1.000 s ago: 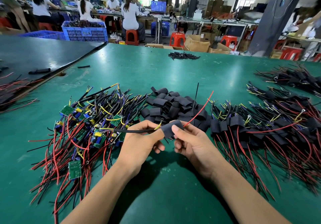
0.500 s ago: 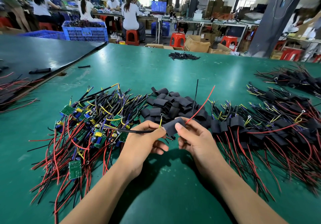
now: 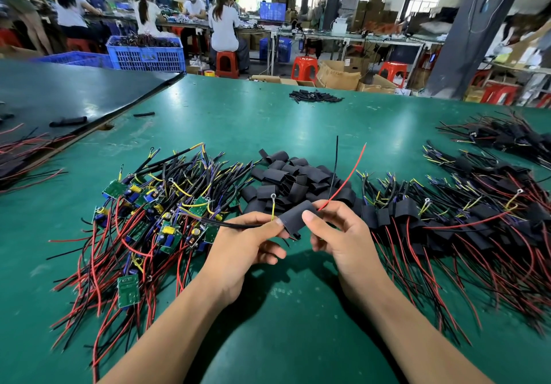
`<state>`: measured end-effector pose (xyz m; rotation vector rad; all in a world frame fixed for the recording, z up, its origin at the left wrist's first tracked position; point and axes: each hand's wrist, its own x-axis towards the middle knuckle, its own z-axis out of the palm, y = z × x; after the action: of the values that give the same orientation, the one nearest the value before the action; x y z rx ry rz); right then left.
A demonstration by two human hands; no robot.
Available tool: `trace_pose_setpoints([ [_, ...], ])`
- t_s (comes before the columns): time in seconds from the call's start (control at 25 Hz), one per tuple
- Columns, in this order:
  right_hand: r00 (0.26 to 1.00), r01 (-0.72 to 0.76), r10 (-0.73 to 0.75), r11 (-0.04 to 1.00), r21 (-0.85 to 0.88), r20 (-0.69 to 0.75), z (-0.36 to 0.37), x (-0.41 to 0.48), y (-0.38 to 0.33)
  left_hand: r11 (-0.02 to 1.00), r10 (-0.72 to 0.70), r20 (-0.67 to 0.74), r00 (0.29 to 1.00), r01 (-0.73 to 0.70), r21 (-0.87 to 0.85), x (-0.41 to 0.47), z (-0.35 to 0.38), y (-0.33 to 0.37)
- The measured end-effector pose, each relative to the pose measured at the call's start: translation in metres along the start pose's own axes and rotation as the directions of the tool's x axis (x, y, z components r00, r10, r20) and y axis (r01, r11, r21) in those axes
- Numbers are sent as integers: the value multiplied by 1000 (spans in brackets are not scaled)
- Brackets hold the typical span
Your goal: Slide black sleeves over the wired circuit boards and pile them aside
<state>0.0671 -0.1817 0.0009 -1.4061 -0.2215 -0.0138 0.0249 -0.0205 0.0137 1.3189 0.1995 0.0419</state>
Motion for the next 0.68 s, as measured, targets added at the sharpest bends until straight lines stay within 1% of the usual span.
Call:
trace_pose_setpoints([
  [0.2, 1000, -23, 23, 1000, 20, 10, -1, 1, 1, 1000, -13, 16, 1000, 13, -4, 1, -3, -1],
  [0.4, 993, -113, 110, 988, 105, 35, -6, 4, -2, 999, -47, 48, 998, 48, -3, 2, -4, -1],
  [0.52, 989, -145, 143, 979, 144, 20, -4, 3, -2, 997, -67, 45, 997, 69, -36, 3, -4, -1],
  [0.68, 990, -135, 139, 979, 151, -17, -1, 2, 0, 997, -38, 38, 999, 40, -66, 2, -3, 0],
])
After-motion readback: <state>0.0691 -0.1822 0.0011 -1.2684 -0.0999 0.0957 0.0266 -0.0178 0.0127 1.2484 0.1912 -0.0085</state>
